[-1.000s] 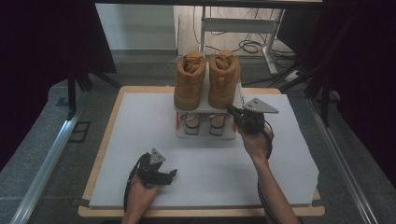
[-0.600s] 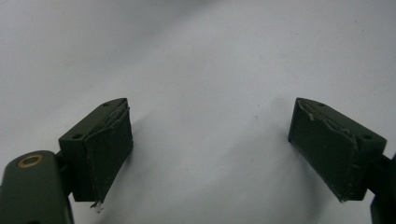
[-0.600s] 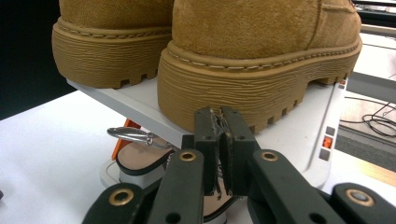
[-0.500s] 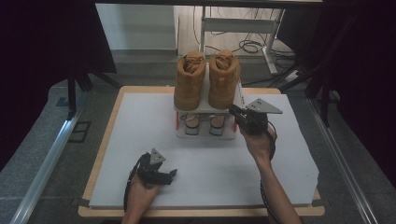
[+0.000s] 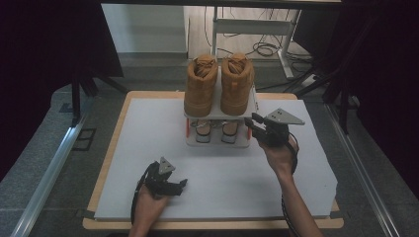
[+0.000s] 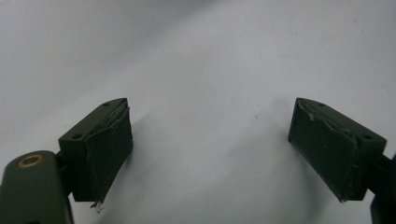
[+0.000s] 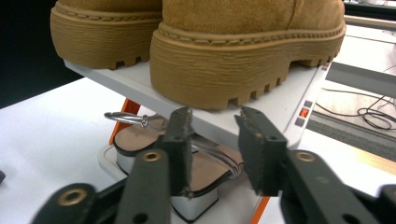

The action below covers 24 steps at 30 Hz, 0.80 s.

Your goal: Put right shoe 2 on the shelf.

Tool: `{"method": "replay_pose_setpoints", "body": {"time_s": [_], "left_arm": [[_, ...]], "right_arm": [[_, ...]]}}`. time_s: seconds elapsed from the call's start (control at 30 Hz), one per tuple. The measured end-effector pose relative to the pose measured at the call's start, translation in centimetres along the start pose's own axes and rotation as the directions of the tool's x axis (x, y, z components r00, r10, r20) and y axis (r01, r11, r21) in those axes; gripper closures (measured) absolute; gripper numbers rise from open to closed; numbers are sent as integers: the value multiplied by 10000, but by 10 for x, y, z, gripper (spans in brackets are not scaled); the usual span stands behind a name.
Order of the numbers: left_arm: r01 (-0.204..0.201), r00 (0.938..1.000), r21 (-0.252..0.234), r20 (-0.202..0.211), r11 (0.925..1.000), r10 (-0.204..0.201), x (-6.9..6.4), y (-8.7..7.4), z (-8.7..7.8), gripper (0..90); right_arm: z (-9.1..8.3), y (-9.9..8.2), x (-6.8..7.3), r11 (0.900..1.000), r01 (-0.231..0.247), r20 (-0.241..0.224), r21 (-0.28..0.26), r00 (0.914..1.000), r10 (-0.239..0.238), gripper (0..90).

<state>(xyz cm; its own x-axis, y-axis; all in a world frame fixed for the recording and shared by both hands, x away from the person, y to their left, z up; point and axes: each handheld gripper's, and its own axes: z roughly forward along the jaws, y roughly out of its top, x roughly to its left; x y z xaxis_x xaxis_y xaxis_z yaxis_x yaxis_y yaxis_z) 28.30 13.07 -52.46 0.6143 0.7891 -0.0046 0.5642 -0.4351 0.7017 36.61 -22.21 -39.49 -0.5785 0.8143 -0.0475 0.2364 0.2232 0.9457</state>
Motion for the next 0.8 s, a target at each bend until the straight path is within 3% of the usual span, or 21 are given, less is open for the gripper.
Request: {"method": "replay_pose_setpoints", "body": {"time_s": [0.3, 0.8], "left_arm": [[-15, 10000, -1, -10, 10000, 15, 0, 0, 0, 135], [-38, 10000, 15, -19, 10000, 38, 0, 0, 0, 135]], "right_arm": [[-5, -8, -1, 9997, 169, 11, 200, 9999, -169, 417], [-17, -20, -7, 9991, -15, -72, 429, 10000, 18, 322]]}}
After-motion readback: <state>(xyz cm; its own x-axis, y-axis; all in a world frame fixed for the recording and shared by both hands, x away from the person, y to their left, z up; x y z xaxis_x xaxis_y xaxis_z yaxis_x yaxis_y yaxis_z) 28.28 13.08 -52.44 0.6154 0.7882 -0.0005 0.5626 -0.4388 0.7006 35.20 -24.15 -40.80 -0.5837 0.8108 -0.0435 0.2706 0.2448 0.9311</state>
